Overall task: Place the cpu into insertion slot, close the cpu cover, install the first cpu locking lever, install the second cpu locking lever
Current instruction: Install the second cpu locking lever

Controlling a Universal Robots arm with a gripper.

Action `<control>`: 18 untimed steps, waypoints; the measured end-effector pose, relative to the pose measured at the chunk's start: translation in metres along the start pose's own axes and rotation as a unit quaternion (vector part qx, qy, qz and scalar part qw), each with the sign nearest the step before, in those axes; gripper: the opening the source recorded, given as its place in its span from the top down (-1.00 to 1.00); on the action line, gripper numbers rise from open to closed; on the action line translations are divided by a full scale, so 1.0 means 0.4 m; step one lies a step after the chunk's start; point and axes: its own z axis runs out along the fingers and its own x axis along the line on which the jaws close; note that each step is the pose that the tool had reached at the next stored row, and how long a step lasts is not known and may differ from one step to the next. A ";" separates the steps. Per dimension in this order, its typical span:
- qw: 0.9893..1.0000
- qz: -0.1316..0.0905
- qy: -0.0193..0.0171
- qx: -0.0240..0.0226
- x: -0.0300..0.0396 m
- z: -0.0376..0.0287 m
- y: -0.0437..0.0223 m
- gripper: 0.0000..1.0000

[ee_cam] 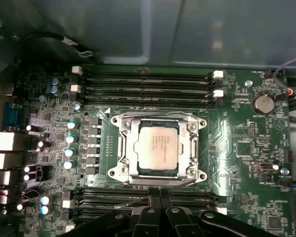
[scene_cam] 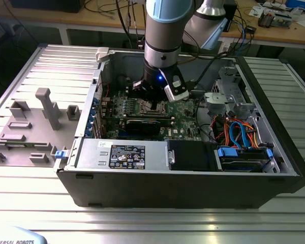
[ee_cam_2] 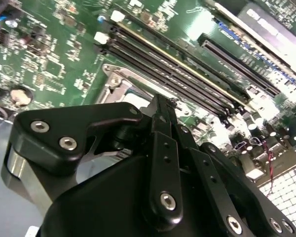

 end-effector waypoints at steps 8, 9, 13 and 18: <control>1.000 0.000 0.000 -0.003 0.041 0.020 -0.009 0.79; 1.000 0.000 0.000 -0.005 0.043 0.022 -0.013 0.79; 1.000 0.000 0.000 -0.017 0.051 0.027 -0.026 0.79; 0.999 0.000 -0.001 -0.032 0.061 0.031 -0.041 0.79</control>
